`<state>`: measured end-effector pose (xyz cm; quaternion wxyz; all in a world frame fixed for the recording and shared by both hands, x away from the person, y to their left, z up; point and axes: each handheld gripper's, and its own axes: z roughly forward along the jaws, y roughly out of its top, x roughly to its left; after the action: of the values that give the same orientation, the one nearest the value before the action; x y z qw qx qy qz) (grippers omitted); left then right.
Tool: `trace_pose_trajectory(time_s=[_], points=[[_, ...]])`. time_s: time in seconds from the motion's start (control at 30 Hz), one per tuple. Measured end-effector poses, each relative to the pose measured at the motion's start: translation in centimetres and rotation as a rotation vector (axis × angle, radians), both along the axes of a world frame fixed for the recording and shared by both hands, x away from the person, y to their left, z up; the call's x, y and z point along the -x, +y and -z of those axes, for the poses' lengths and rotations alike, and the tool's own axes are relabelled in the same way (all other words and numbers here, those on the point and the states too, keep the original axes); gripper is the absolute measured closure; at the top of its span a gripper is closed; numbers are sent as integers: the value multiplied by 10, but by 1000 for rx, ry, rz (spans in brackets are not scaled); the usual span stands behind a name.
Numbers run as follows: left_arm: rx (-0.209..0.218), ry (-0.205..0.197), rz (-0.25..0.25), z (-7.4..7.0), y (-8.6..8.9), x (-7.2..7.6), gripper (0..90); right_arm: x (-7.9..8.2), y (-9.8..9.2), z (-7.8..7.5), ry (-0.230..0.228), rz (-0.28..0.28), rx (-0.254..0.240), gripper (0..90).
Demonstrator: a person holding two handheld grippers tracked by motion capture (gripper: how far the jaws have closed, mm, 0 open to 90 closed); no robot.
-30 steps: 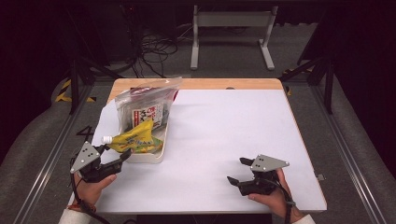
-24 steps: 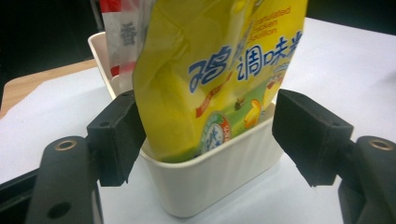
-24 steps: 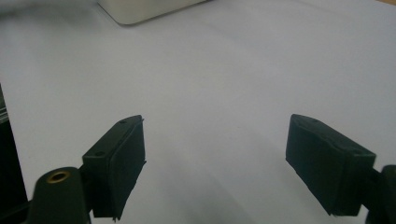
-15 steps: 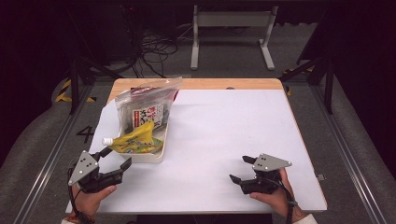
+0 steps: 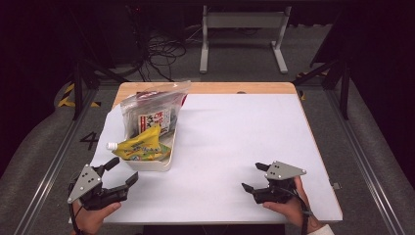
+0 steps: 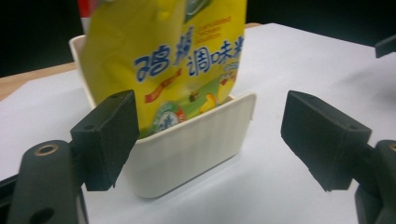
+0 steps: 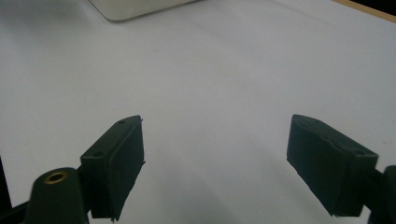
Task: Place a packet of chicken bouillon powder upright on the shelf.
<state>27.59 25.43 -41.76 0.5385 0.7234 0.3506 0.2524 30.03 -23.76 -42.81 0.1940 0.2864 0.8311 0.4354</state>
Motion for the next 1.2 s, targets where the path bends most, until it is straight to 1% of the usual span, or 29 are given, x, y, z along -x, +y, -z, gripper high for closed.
trace_pose_trajectory(time_s=[0.03, 0.07, 0.1, 0.17, 0.2, 0.27, 0.33, 0.37, 0.47, 0.6, 0.67, 0.73, 0.8, 0.83, 0.87, 0.9, 0.93, 1.0, 1.03, 1.1, 1.17, 1.2], points=[[0, 0, 0, 0, 0, 0, 192, 0, -1, 0, 1, 1, 3, 188], [-13, -3, 12, 0, -4, 0, 185, 0, -1, 0, -1, 0, 4, 188], [-8, 1, 22, 0, -6, 0, 183, 1, -2, 0, -2, 1, 6, 188], [-24, -2, 34, 0, -9, 0, 179, 2, -3, -1, -6, 2, 10, 186], [-24, -2, 34, 0, -9, 0, 178, 2, -3, -1, -8, 3, 12, 186], [-21, 2, 58, 0, -16, 1, 175, 3, -5, -2, -10, 7, 16, 182], [-24, 1, 66, 0, -19, 0, 173, 3, -6, -2, -11, 9, 18, 181], [-31, 1, 80, 0, -22, 0, 173, 3, -7, -2, -14, 11, 22, 180], [-29, 5, 112, 0, -31, -1, 168, 5, -10, -2, -20, 16, 34, 177], [-52, 9, 146, 1, -41, -3, 162, 7, -13, -2, -24, 24, 41, 174], [-83, 13, 155, 2, -46, -3, 152, 9, -16, -3, -26, 29, 41, 172], [-86, 27, 172, 4, -49, -4, 149, 10, -18, -3, -31, 40, 49, 155], [-90, 32, 181, 5, -52, -6, 147, 13, -22, -3, -38, 48, 59, 153], [-90, 32, 181, 5, -52, -6, 146, 13, -22, -3, -38, 48, 59, 153], [-100, 34, 200, 5, -55, -6, 145, 15, -25, -3, -41, 55, 68, 148], [-100, 34, 200, 5, -55, -6, 143, 15, -25, -3, -41, 55, 68, 148], [-110, 31, 214, 5, -58, -7, 141, 17, -28, -3, -48, 63, 79, 145], [-111, 33, 219, 6, -59, -7, 140, 18, -29, -3, -50, 66, 84, 142], [-112, 36, 229, 6, -60, -8, 140, 19, -31, -2, -57, 67, 85, 142], [-124, 40, 233, 7, -63, -9, 139, 22, -35, -1, -62, 77, 102, 140], [-140, 40, 244, 8, -66, -9, 138, 23, -39, -1, -60, 88, 104, 139], [-141, 44, 254, 9, -68, -10, 137, 24, -40, 0, -62, 93, 106, 139]])
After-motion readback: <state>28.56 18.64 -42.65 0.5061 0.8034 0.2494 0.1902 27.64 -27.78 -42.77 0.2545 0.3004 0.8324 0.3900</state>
